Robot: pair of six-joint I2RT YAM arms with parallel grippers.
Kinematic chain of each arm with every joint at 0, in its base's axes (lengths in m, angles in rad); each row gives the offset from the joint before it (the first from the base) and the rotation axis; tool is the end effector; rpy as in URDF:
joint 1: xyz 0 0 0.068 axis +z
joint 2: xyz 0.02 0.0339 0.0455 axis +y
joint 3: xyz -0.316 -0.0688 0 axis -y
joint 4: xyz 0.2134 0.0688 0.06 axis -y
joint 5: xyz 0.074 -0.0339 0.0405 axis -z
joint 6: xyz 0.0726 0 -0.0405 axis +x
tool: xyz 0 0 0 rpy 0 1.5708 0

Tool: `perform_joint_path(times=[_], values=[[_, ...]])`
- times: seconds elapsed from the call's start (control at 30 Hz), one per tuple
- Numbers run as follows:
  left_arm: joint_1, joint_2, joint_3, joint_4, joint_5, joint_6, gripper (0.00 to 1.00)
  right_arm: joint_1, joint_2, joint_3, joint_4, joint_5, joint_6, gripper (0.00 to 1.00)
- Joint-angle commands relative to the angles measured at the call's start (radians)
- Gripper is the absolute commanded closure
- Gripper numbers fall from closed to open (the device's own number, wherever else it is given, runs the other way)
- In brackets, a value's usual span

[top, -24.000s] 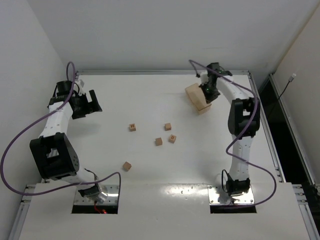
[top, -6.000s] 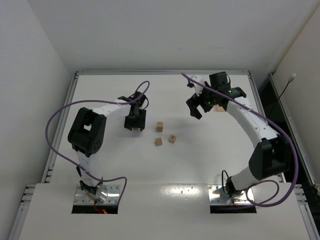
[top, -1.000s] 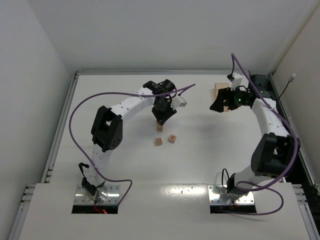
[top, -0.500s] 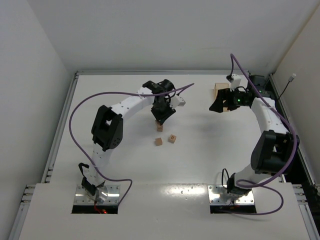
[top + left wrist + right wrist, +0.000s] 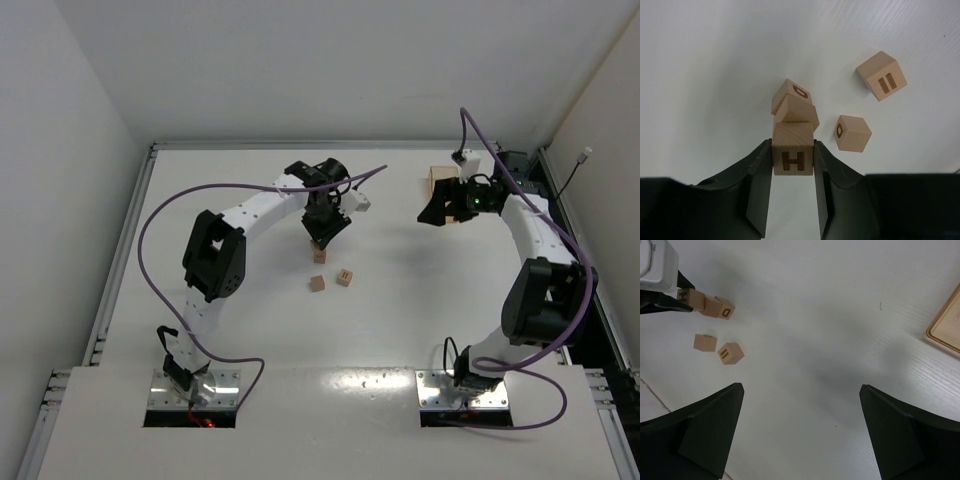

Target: Build the wood block tower

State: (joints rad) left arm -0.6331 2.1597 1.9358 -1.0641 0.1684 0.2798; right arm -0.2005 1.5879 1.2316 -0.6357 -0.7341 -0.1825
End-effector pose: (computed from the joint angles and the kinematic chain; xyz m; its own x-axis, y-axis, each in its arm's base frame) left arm 0.3617 -0.2805 0.2476 -0.5726 0.7579 -0.3126 0.8106 0.5804 -0.0776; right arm 0.3196 -0.0153 0.3042 -0.7684 0.0187 -0.6397 -0.3566 0.8175 0.4522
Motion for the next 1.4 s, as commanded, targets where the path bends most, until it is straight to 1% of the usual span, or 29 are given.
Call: perform_joint_path(times=[0.0, 0.6, 0.7, 0.73, 0.8, 0.9, 0.93, 0.97, 1.03, 1.07, 1.1, 1.17, 1.2, 1.23, 1.27, 1.37], values=[[0.01, 0.011, 0.029, 0.01, 0.019, -0.01, 1.0, -0.004, 0.003, 0.023, 0.019, -0.039, -0.003, 0.0], [0.01, 0.02, 0.048, 0.01, 0.028, -0.019, 1.0, -0.004, 0.012, 0.023, 0.019, -0.048, -0.012, 0.0], [0.01, 0.02, 0.048, 0.01, 0.028, -0.019, 0.92, -0.004, 0.012, 0.023, 0.019, -0.048, -0.012, 0.0], [0.01, 0.029, 0.048, 0.01, 0.028, -0.019, 0.82, -0.004, 0.012, 0.023, 0.019, -0.048, -0.012, 0.0], [0.01, 0.029, 0.048, 0.01, 0.028, -0.019, 0.76, -0.004, 0.012, 0.023, 0.019, -0.048, -0.012, 0.0], [0.01, 0.029, 0.048, 0.01, 0.028, -0.019, 0.61, -0.004, 0.021, 0.023, 0.019, -0.048, -0.012, 0.0], [0.01, 0.029, 0.048, 0.01, 0.028, -0.019, 0.61, -0.004, 0.021, 0.023, 0.01, -0.048, -0.012, 0.0], [0.01, 0.029, 0.048, 0.01, 0.028, -0.019, 0.56, -0.004, 0.021, 0.023, 0.01, -0.048, -0.012, 0.0], [0.01, 0.029, 0.048, 0.01, 0.028, -0.019, 0.52, -0.004, 0.021, 0.023, 0.01, -0.048, -0.012, 0.0], [0.01, 0.029, 0.048, 0.01, 0.028, -0.019, 0.46, -0.004, 0.021, 0.023, 0.01, -0.048, -0.012, 0.0], [0.01, 0.029, 0.048, 0.01, 0.028, -0.028, 0.43, -0.004, 0.021, 0.023, 0.01, -0.048, -0.023, 0.0], [0.01, 0.008, 0.048, 0.01, 0.028, -0.028, 0.4, 0.006, 0.021, 0.023, 0.001, -0.048, -0.032, 0.0], [0.01, -0.004, 0.048, 0.01, 0.052, -0.028, 0.4, 0.006, 0.021, 0.023, 0.001, -0.048, -0.043, 0.0], [0.01, -0.021, 0.048, 0.024, 0.063, -0.028, 0.35, 0.016, 0.008, 0.023, 0.001, -0.038, -0.043, 0.0], [0.01, -0.064, 0.048, 0.033, 0.075, -0.037, 0.19, 0.016, -0.003, 0.01, 0.001, -0.037, -0.043, 0.0], [0.01, -0.141, 0.039, 0.059, 0.097, -0.047, 0.14, 0.016, -0.017, -0.014, 0.011, -0.024, -0.058, 0.0]])
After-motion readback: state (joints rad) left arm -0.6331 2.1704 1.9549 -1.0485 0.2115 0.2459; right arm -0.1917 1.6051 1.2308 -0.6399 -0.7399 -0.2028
